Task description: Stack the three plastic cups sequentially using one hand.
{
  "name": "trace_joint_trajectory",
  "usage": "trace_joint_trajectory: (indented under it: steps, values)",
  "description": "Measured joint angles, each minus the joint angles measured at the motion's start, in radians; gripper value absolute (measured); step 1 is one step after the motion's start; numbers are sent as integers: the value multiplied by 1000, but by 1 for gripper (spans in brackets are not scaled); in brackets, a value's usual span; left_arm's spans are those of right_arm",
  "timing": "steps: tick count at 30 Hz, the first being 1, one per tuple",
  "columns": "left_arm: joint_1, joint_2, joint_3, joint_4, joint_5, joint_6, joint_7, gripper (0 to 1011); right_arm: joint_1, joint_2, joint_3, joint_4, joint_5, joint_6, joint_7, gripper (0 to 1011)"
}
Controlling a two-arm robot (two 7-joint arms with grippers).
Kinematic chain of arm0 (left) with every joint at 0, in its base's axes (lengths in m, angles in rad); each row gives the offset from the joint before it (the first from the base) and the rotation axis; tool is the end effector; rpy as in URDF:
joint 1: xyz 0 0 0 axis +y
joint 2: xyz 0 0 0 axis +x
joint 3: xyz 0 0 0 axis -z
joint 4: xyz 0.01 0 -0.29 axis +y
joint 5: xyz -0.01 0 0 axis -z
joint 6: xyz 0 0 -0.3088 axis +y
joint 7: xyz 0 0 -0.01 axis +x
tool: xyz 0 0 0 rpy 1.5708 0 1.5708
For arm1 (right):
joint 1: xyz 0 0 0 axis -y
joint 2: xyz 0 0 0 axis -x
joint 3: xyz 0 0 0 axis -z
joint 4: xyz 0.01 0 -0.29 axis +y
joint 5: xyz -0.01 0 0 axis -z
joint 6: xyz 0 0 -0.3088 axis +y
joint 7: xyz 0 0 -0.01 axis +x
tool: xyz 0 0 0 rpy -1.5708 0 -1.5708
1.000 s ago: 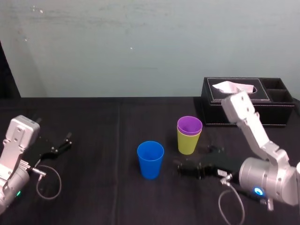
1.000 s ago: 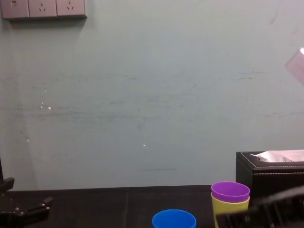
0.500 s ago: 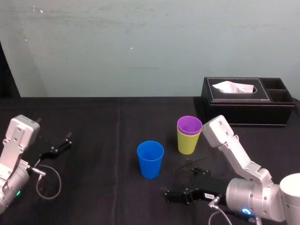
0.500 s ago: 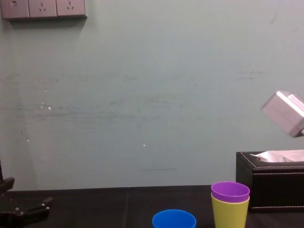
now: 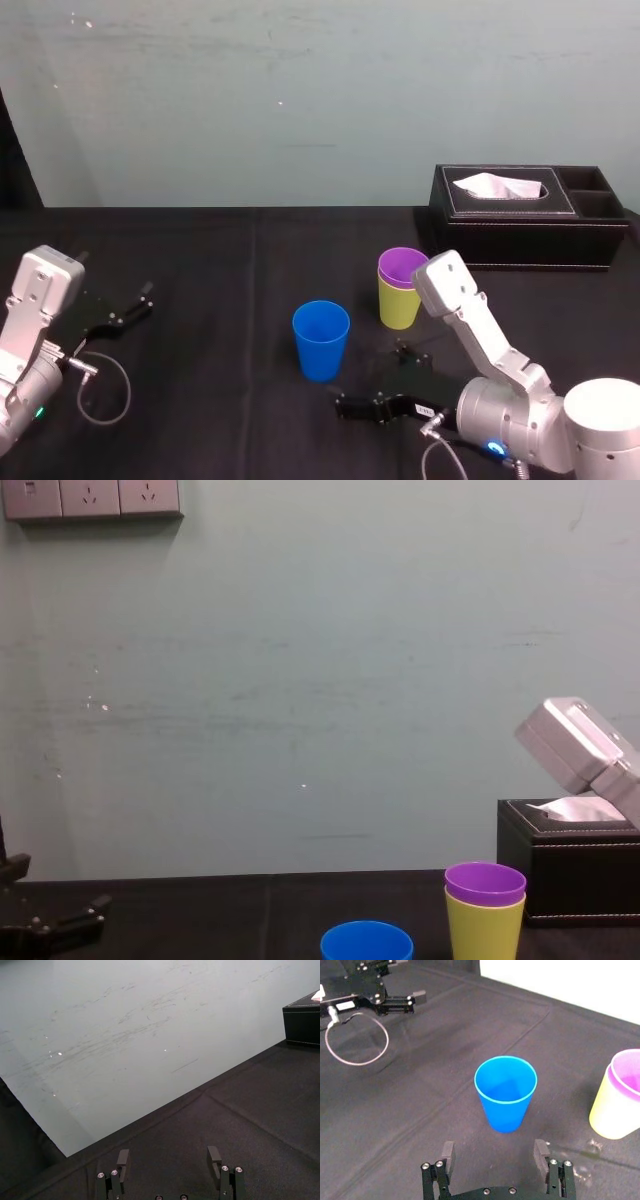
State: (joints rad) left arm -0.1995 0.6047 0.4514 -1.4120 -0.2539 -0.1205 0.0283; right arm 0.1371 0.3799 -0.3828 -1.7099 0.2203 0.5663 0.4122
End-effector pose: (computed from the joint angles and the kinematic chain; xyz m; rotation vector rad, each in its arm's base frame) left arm 0.3581 0.0827 -0.3023 0.3045 -0.2850 1.2480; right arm 0.3388 0.0174 -0.2441 -0.4527 0.1980 -0.7974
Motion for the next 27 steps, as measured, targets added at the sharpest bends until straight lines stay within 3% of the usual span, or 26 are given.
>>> trace_joint_trajectory:
  steps: [9,27]
  values:
    - [0,0,0,0,0,0,0,1000,9,-10,-25,24,7,-51,-22,1004]
    - [0,0,0,0,0,0,0,1000,67,-35,-78,86,-9,-50,-46,1004]
